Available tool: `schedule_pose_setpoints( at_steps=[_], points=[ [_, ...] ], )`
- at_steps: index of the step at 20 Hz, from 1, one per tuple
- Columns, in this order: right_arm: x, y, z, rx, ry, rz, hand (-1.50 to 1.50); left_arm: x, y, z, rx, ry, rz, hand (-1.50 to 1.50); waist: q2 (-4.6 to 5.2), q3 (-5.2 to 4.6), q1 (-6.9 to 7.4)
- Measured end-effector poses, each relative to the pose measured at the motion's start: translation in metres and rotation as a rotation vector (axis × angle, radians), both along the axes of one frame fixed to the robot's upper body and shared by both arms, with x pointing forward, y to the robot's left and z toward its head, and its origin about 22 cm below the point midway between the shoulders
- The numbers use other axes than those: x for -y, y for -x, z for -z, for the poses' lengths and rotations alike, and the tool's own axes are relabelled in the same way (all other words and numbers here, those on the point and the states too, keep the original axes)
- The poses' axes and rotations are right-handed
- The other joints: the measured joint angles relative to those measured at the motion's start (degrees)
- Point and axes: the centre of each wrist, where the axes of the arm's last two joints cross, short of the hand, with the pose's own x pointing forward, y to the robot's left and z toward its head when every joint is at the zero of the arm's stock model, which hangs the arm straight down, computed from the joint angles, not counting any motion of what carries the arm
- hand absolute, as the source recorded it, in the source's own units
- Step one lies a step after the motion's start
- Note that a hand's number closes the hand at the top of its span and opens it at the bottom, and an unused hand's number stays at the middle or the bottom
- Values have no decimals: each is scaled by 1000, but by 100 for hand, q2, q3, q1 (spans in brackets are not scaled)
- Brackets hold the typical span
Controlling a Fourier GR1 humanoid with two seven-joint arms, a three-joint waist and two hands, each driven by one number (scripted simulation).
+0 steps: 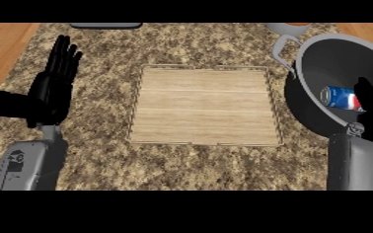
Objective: Pick the can from the tray and place it in the pot
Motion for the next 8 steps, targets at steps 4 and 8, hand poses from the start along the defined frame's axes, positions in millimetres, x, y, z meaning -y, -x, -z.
schedule_pose_setpoints(
  at_steps=[4, 8],
  points=[
    [-2, 31, 7, 6, 21, -2, -150, 0, -1, -2, 3, 6, -11, 0, -1, 3, -51],
    [-5, 64, 9, 10, 29, 2, -150, -4, 5, 3, -5, 6, -19, 0, -11, 2, -106]
  ],
)
